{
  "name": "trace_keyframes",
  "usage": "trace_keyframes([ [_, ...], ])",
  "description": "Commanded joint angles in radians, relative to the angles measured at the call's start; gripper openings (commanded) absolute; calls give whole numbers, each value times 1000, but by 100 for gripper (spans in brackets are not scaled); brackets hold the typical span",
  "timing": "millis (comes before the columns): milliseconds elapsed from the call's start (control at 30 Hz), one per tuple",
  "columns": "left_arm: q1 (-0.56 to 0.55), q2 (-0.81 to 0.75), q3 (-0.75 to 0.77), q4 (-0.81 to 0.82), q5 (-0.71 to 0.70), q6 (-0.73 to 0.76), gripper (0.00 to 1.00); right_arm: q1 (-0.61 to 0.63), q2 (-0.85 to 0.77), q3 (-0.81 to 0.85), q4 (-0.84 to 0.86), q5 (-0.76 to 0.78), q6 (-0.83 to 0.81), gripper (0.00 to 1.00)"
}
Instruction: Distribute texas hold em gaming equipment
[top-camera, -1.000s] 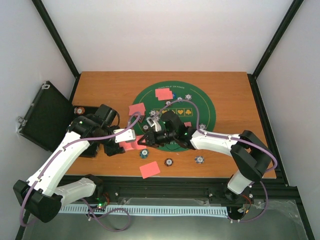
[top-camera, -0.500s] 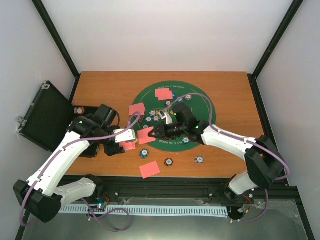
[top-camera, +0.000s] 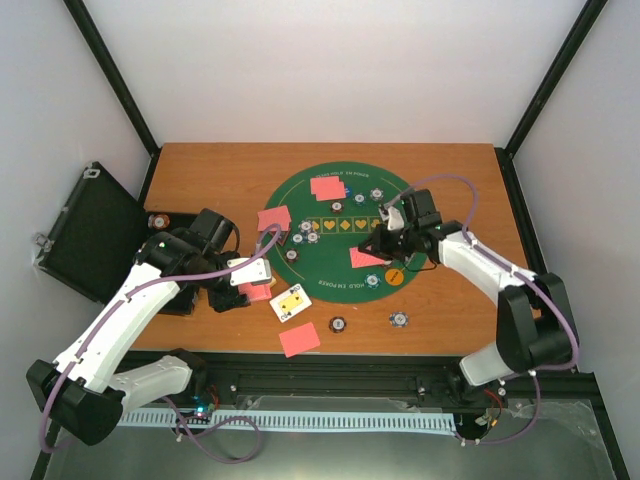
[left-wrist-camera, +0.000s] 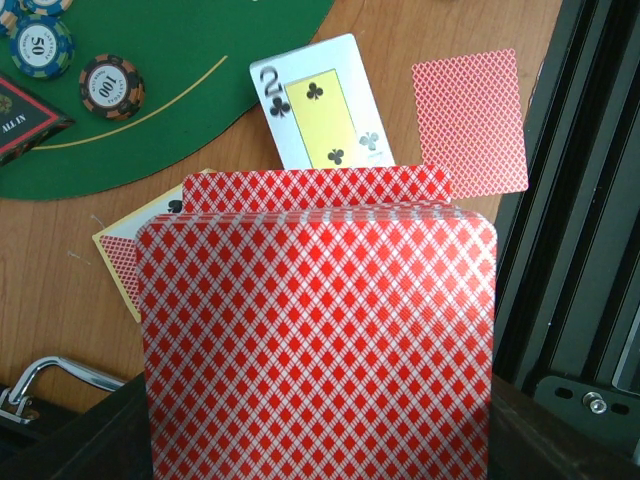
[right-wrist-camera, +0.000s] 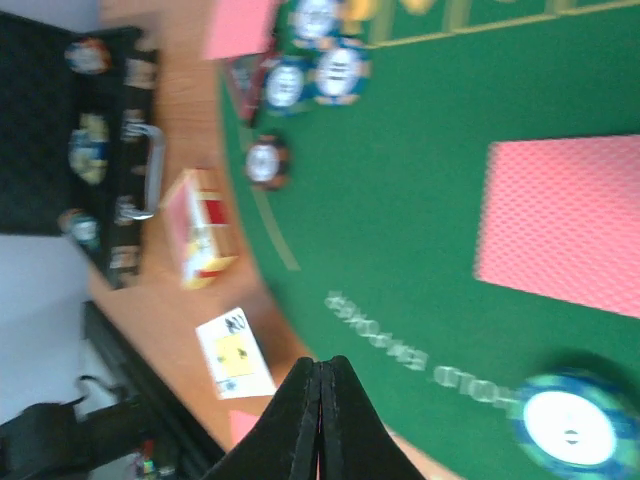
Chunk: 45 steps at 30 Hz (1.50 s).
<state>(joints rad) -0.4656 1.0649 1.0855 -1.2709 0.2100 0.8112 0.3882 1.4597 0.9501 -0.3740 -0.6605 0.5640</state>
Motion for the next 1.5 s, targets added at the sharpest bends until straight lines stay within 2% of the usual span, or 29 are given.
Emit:
trace_keyframes([
  [0, 1, -20, 13, 15, 14, 20, 12, -42, 91, 37, -141, 93, -139, 3],
  [200, 1, -28, 1, 18, 8, 27, 12, 113, 88, 54, -78, 148, -85, 11],
  [333, 1, -20, 7, 18, 18, 20, 12, 175, 76, 38, 29, 66, 1, 18],
  [400, 1, -23, 9, 17, 20, 20, 12, 213, 40, 19, 129, 15, 78, 43],
  [500, 0, -23, 6, 19, 20, 25, 12, 298, 10, 7, 266, -23, 181, 66],
  [567, 1, -19, 9, 21, 22, 23, 12, 354, 18, 5, 360, -35, 244, 73],
  [667, 1, -12, 18, 19, 37, 13, 12, 421, 52, -2, 459, -37, 324, 78],
  [1033, 1, -12, 28, 20, 45, 13, 12, 548, 176, 24, 722, -62, 468, 80],
  [1167, 1, -11, 26, 24, 43, 16, 12, 577, 218, 20, 808, -72, 511, 76],
  [1300, 1, -10, 25, 24, 41, 18, 12, 599, 242, -2, 919, -71, 579, 66],
  [1467, 1, -16, 22, 24, 37, 21, 12, 614, 254, -12, 1006, -56, 641, 39],
])
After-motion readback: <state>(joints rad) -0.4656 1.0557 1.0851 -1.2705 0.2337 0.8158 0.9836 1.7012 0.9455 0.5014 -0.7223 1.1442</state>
